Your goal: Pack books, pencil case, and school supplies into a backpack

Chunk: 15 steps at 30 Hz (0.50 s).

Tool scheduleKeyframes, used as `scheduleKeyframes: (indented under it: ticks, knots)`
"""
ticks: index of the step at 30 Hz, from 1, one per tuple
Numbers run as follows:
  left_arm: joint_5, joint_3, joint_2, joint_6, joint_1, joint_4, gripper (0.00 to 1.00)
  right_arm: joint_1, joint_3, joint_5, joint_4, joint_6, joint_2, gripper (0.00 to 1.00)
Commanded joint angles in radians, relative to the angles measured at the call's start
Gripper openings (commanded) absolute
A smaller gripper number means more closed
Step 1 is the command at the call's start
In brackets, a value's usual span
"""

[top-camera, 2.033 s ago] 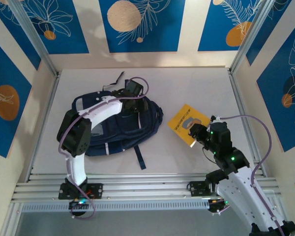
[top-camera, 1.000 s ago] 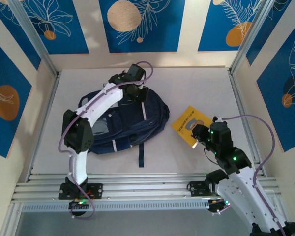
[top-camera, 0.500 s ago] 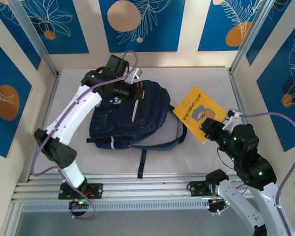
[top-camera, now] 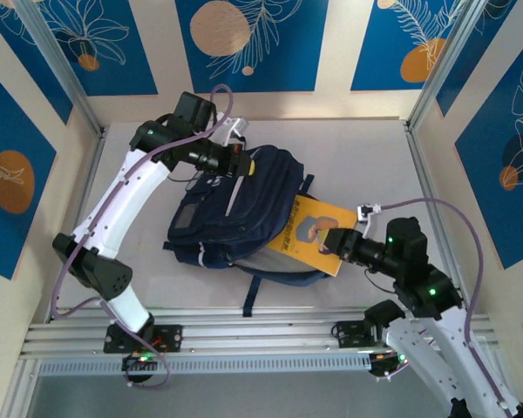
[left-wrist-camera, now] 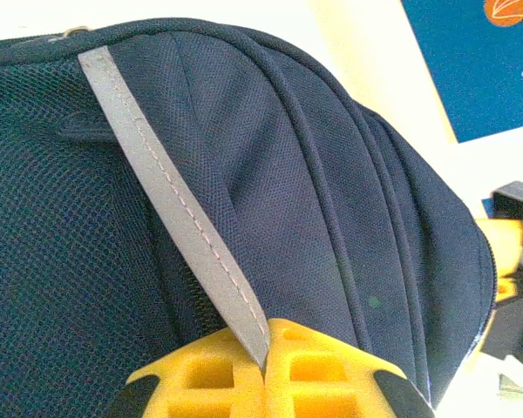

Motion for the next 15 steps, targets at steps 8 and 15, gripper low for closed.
scheduleKeyframes:
  ticks: [8,15]
  knots:
    - [0.167,0.093,-0.070,0.019,0.022,0.146,0.00,-0.011,-0.171,-0.126,0.619,0.308,0.189,0.00]
    - [0.194,0.075,-0.071,0.005,0.034,0.160,0.00,0.023,-0.159,-0.085,0.743,0.306,0.323,0.00]
